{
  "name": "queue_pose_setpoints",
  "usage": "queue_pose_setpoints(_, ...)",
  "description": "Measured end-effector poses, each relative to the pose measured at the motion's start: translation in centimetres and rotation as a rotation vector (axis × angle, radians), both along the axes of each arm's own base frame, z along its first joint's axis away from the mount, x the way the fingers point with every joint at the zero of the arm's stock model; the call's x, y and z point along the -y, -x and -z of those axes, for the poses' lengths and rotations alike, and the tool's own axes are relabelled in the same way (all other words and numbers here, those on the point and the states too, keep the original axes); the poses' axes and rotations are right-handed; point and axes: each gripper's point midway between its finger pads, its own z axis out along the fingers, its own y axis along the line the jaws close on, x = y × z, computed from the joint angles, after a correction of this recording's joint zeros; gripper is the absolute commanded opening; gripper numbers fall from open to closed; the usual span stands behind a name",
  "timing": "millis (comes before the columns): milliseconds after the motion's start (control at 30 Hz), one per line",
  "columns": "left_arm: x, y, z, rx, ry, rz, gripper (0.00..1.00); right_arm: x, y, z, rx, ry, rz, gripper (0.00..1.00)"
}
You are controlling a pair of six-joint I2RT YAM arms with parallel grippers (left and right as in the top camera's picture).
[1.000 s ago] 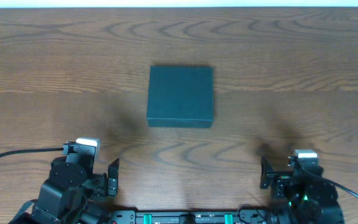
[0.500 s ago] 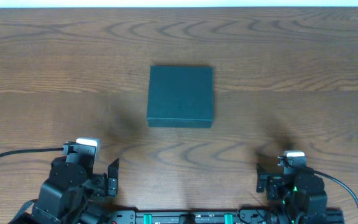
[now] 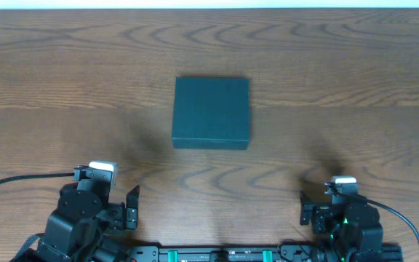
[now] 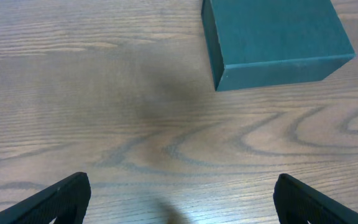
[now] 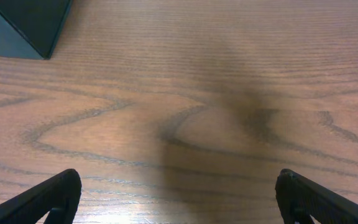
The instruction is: Pack container
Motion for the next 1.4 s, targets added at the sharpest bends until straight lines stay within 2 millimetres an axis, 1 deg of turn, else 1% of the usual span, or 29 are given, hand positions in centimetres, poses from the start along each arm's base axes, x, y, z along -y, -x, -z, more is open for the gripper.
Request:
queue_pose_setpoints(333,-0.1,0.2,0.0,0.002,0.002,-0.002,0.95,0.0,0.0,0.0,0.0,0.0,0.0,0.99)
queue_pose_setpoints(467,-0.9,0.3,-0.1,0.078,0.041,-0.047,0.95,0.0,0.0,0.0,0.0,0.0,0.0,0.99)
queue_pose_setpoints(533,-1.6,0.5,0.7,0.117,0.057,-0.089,0.95,0.0,0.0,0.0,0.001,0.0,-0.001,0.99)
queue_pose_setpoints(600,-2.4,0.7,2.6,0.133,0.064,-0.131,0.95,0.0,0.0,0.0,0.001,0.0,0.0,0.99)
queue_pose_setpoints(667,-2.6,1.0,4.3,0.139,0.069,-0.142,0.95,0.0,0.0,0.0,0.002,0.0,0.0,0.99)
queue_pose_setpoints(800,-2.0,1.0,6.7,0.175,0.047,-0.072,0.95,0.0,0.0,0.0,0.002,0.0,0.0,0.99)
queue_pose_setpoints(933,-1.3,0.7,7.6,0.169,0.007,0.0,0.95,0.0,0.0,0.0,0.002,0.0,-0.001,0.99)
queue_pose_setpoints(1033,-1.0,0.4,8.9,0.151,-0.016,0.037,0.95,0.0,0.0,0.0,0.003,0.0,-0.001,0.99)
queue_pose_setpoints(1133,-0.8,0.4,11.2,0.098,-0.037,0.053,0.95,0.0,0.0,0.0,0.003,0.0,0.0,0.99)
queue_pose_setpoints(1233,-0.8,0.9,13.5,0.027,-0.048,0.066,0.95,0.0,0.0,0.0,0.003,0.0,0.0,0.99)
queue_pose_setpoints(1400,-0.6,0.9,13.6,0.024,-0.045,0.076,0.95,0.0,0.0,0.0,0.003,0.0,0.0,0.99)
